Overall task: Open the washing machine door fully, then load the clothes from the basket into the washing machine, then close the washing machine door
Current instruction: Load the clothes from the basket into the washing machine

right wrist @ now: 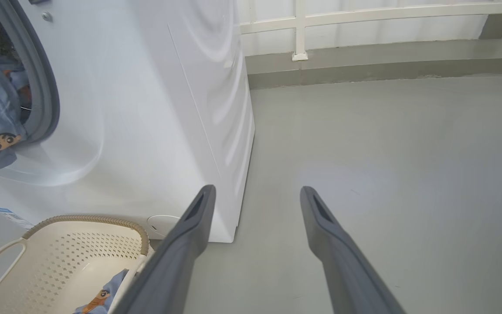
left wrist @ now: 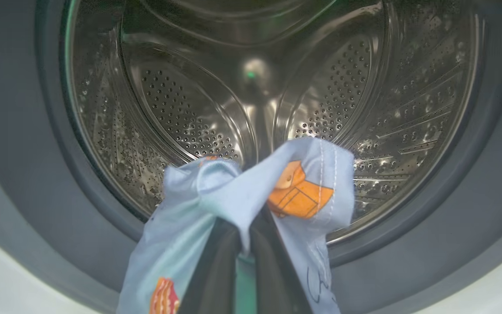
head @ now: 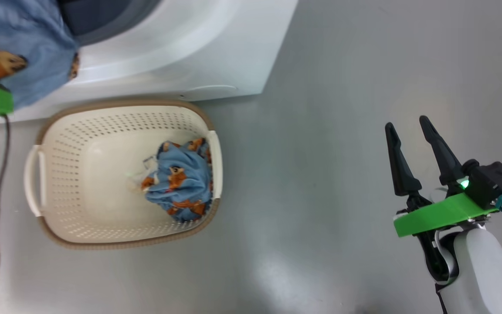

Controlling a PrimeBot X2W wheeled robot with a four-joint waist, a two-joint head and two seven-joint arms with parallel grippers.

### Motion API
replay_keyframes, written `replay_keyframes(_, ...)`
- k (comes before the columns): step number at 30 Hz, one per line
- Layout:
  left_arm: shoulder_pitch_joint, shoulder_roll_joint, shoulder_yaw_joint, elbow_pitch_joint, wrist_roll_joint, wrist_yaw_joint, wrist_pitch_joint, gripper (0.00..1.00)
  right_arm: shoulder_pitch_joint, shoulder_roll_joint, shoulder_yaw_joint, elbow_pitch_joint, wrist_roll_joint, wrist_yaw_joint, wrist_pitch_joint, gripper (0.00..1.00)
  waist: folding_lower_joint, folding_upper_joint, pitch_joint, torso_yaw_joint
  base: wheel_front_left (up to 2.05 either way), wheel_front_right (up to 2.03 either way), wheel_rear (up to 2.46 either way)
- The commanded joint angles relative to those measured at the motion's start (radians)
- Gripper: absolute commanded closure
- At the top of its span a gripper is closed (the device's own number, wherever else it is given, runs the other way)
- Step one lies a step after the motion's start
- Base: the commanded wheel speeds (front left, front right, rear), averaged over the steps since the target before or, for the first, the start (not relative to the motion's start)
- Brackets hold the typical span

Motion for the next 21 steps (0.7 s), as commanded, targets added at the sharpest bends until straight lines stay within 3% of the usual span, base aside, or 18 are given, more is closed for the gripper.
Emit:
replay_keyframes(1, -0.038, 0.059, 0.018, 0.006, -0.017, -0.001, -0.005, 1.00, -0.001, 0.005, 0.027, -0.024, -0.004, 0.002, -0.005, 0.00, 0.0000, 0.0000, 0.034, -0.035, 0.00, 0.00, 0.00)
replay_keyframes(15, -0.306, 0.141, -0.129, 0.309, -0.061, -0.001, -0.005, 1.00, -0.029, 0.032, 0.066, -0.025, -0.006, 0.002, -0.005, 0.00, 0.0000, 0.0000, 0.080, -0.091, 0.00, 0.00, 0.00)
replay_keyframes(21, -0.387, 0.163, -0.101, 0.166, -0.018, -0.001, -0.005, 1.00, -0.037, 0.039, 0.073, -0.030, -0.006, 0.002, -0.005, 0.00, 0.0000, 0.0000, 0.098, -0.101, 0.00, 0.00, 0.00)
